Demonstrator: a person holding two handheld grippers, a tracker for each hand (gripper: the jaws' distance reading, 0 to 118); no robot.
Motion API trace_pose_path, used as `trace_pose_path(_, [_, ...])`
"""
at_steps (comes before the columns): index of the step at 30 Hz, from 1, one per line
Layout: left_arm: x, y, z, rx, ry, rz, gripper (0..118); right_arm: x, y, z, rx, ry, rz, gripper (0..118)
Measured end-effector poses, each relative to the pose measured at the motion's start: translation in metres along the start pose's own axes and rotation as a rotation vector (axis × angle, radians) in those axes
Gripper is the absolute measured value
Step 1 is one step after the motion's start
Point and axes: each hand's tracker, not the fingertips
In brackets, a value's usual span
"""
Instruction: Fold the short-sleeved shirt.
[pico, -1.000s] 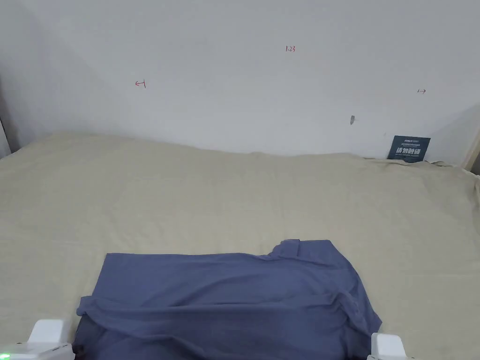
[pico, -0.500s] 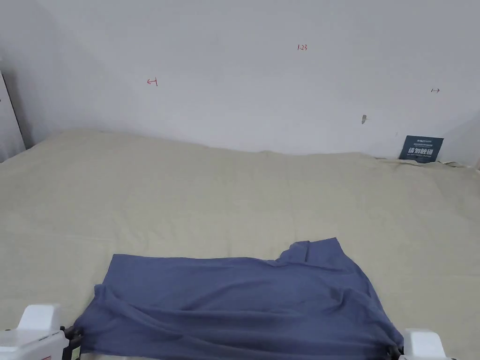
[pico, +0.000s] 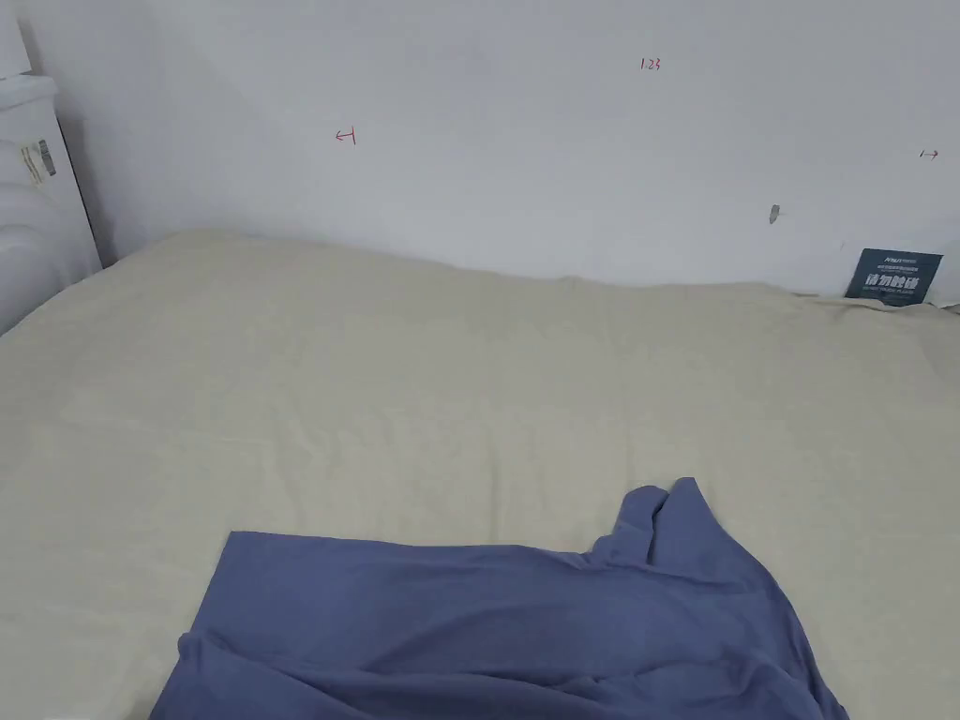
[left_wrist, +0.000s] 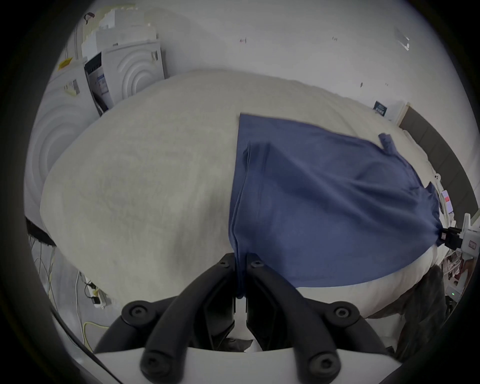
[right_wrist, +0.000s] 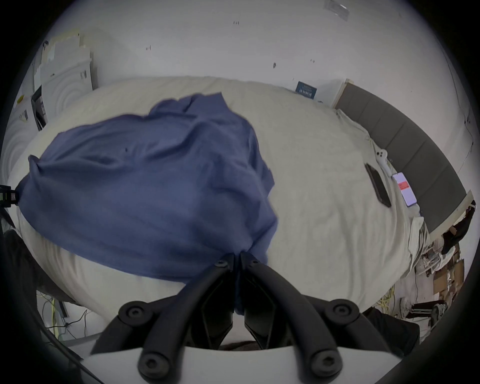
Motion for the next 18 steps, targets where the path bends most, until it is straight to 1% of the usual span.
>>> trace_pose_path(6, [0.002, 0.0, -0.008, 0.0, 0.012, 0.037, 3, -0.014, 0.001, -0.009, -0.008, -0.036, 0.015, 3])
trace_pose_path(9, [-0.001, -0.002, -0.006, 0.01, 0.002, 0.039, 3, -0.013, 0.001, -0.007, 0.002, -0.039, 0.001, 4])
trace_pose_path(11, [-0.003, -0.002, -0.002, 0.017, -0.008, 0.036, 4, -0.011, 0.002, -0.002, 0.012, -0.027, -0.024, 6])
trace_pose_path(12, [-0.003, -0.001, 0.0, 0.027, -0.014, 0.034, 6, -0.01, 0.004, 0.002, 0.013, -0.02, -0.038, 10])
trace_pose_path(13, [-0.003, -0.001, 0.004, 0.043, -0.019, 0.032, 11, -0.005, 0.004, 0.005, 0.021, -0.003, -0.057, 15])
trace_pose_path(14, [-0.001, 0.0, 0.01, 0.064, -0.022, 0.025, 16, -0.003, 0.006, 0.011, 0.036, 0.008, -0.072, 26])
trace_pose_path(16, [0.004, 0.002, 0.022, 0.118, -0.002, 0.001, 20, -0.002, 0.011, 0.024, 0.073, 0.013, -0.089, 45])
trace_pose_path(17, [0.006, 0.003, 0.028, 0.157, 0.011, -0.011, 23, 0.001, 0.012, 0.026, 0.104, 0.014, -0.096, 51])
trace_pose_path(18, [0.008, 0.005, 0.033, 0.187, 0.02, -0.014, 25, 0.001, 0.015, 0.032, 0.141, 0.02, -0.101, 51])
